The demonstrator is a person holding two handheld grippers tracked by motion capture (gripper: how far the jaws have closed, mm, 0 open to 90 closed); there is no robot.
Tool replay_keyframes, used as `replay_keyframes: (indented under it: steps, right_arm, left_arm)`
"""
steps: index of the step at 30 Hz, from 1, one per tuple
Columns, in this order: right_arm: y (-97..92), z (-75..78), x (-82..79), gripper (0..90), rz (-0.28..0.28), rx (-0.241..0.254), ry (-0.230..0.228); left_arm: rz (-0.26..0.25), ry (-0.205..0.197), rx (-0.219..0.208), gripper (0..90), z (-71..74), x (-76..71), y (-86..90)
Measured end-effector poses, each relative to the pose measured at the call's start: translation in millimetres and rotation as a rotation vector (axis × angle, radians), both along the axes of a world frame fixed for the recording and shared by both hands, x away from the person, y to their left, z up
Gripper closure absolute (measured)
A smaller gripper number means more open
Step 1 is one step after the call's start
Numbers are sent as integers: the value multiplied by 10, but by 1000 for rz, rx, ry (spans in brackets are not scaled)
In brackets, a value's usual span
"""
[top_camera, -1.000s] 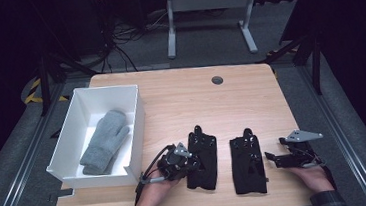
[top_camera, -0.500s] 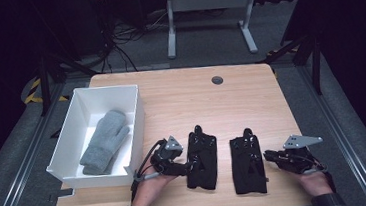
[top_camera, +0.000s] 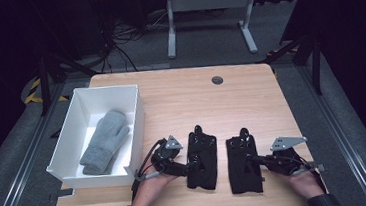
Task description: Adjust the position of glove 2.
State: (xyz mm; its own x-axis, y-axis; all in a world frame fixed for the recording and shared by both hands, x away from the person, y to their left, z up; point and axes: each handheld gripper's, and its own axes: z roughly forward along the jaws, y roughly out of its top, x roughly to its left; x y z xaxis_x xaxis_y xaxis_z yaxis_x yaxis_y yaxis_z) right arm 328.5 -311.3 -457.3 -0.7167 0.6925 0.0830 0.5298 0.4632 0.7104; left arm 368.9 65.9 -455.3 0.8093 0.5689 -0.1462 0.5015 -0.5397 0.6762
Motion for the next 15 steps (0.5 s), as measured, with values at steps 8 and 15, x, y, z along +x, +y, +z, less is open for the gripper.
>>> replay_keyframes:
  steps: [8, 15]
  right_arm:
    - [194, -3, 48, 900, 2, -10, -14]
    - [316, 6, 58, 900, 6, -32, -28]
  left_arm:
    - [4, -5, -4, 254, 12, 8, 7]
    - [9, -2, -9, 291, 39, 29, 7]
